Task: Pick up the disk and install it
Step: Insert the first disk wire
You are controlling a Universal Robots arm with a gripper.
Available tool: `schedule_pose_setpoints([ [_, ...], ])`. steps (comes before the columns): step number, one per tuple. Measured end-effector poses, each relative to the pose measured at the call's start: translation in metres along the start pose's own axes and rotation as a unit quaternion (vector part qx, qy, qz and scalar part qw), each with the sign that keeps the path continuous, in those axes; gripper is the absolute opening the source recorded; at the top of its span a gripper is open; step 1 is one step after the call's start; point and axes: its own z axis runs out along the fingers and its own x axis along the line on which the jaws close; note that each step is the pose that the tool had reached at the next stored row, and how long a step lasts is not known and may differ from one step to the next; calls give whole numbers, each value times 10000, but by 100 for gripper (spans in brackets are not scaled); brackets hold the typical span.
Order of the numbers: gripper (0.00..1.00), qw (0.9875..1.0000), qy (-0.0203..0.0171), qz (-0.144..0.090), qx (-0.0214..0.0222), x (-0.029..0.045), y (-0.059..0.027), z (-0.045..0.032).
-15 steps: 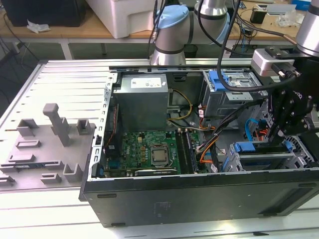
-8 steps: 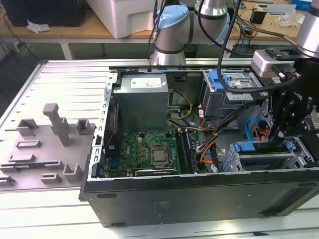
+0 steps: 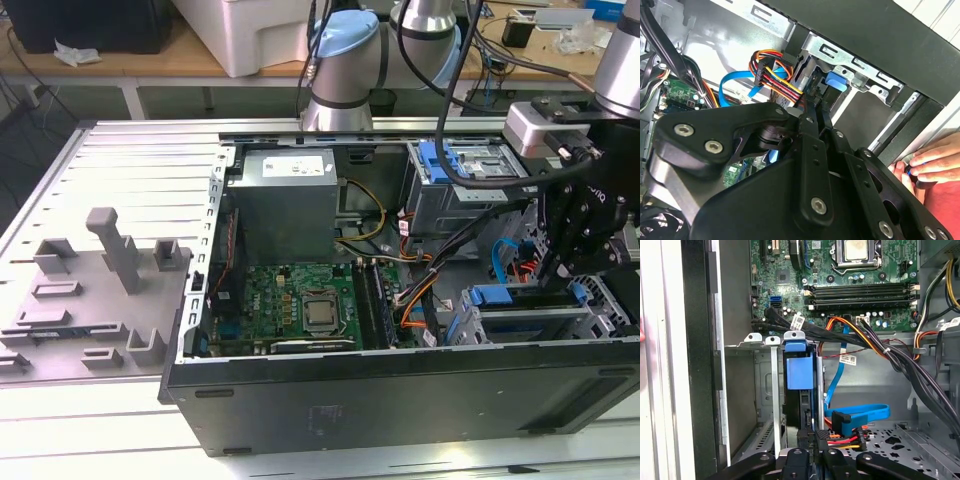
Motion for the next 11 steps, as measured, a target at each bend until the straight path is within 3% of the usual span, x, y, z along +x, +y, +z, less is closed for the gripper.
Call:
schedule_pose_setpoints([
  [11,17,10000,0,-1,0,-2,-4,19],
])
